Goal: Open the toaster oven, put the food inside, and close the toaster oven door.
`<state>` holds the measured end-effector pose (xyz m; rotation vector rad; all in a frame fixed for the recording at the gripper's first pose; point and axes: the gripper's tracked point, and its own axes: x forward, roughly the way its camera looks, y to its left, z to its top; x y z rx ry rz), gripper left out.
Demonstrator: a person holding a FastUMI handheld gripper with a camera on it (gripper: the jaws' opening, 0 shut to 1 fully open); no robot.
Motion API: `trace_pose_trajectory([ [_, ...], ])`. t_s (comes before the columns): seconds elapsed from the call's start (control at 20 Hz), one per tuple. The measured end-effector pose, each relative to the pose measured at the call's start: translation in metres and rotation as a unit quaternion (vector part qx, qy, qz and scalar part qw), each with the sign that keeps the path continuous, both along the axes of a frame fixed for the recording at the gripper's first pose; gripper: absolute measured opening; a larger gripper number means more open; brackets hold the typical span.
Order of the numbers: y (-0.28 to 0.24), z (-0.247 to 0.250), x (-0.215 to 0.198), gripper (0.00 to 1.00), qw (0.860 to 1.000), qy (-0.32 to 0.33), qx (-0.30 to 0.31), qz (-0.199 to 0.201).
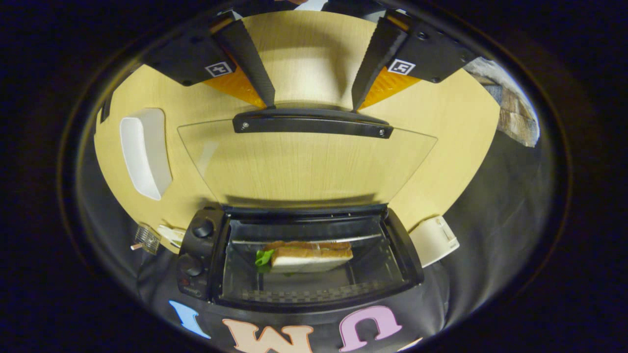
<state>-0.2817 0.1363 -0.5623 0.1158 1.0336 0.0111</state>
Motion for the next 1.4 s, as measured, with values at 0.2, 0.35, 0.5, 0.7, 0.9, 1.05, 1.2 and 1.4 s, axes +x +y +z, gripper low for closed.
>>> trace_pose_trajectory([
  [0.2, -0.006, 0.053, 0.041, 0.98, 0.996, -0.09, -0.007, 0.005],
  [0.35, -0.011, 0.081, 0.088, 0.98, 0.99, -0.143, -0.006, -0.012],
  [0.5, -0.021, 0.095, 0.129, 0.99, 0.986, -0.164, -0.011, -0.03],
  [0.7, -0.034, 0.099, 0.159, 0.99, 0.984, -0.175, -0.017, -0.039],
  [0.9, -0.041, 0.119, 0.163, 0.98, 0.98, -0.196, -0.021, -0.036],
  [1.05, -0.047, 0.181, 0.165, 0.98, 0.968, -0.249, -0.017, -0.03],
  [1.2, -0.061, 0.257, 0.181, 0.98, 0.952, -0.305, -0.017, -0.024],
  [1.4, -0.09, 0.362, 0.205, 0.98, 0.927, -0.374, -0.016, -0.03],
])
